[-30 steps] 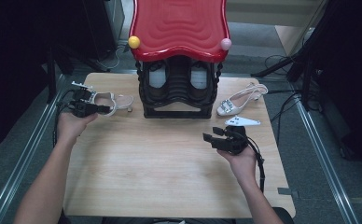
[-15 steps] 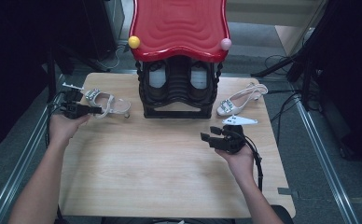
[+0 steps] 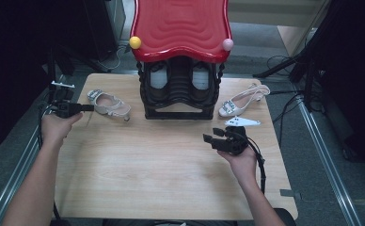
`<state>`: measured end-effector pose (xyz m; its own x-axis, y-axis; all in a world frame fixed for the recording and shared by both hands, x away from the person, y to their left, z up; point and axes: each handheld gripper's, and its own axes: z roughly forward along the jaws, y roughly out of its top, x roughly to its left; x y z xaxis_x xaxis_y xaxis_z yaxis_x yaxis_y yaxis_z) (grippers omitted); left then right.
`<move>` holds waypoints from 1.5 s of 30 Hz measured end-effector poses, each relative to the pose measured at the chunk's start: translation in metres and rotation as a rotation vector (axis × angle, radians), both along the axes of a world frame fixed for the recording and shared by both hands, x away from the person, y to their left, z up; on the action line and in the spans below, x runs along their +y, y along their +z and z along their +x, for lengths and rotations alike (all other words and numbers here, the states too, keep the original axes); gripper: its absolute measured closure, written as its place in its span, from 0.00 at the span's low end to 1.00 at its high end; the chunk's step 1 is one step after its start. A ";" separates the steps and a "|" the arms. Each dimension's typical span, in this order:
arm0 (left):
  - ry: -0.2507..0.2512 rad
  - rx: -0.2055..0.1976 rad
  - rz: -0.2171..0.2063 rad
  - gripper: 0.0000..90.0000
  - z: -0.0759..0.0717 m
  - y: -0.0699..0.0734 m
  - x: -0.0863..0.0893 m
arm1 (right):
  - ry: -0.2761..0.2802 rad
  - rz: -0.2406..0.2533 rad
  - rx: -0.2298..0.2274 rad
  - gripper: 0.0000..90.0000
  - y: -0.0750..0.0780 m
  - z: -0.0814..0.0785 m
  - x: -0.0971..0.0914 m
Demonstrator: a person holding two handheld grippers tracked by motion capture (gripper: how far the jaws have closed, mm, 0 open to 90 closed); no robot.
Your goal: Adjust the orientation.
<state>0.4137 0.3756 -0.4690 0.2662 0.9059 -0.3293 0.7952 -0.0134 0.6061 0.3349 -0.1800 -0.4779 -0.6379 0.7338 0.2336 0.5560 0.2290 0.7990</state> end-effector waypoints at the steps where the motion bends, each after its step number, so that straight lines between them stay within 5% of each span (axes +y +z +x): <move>1: -0.003 -0.003 -0.003 1.00 0.002 0.002 -0.002 | 0.001 -0.001 -0.002 0.51 0.000 0.000 0.000; 9: -0.050 -0.012 0.004 1.00 0.027 0.011 -0.039 | -0.006 -0.010 -0.003 0.51 0.000 -0.003 -0.003; 15: -0.046 0.008 0.006 1.00 0.034 -0.005 -0.055 | -0.020 -0.007 -0.003 0.51 -0.001 -0.007 -0.009; 21: -0.023 0.038 0.022 1.00 0.023 -0.019 -0.043 | -0.026 -0.001 -0.008 0.52 -0.001 -0.005 -0.013; 31: -0.026 0.089 0.067 1.00 0.016 -0.017 -0.020 | -0.008 0.003 -0.006 0.52 0.000 0.001 -0.007; 39: 0.019 0.052 0.077 1.00 0.014 -0.013 -0.008 | -0.004 0.006 -0.003 0.52 0.000 0.003 -0.005; 45: 0.025 0.014 0.040 0.94 0.011 -0.005 -0.012 | 0.001 0.001 -0.005 0.52 -0.001 0.004 -0.003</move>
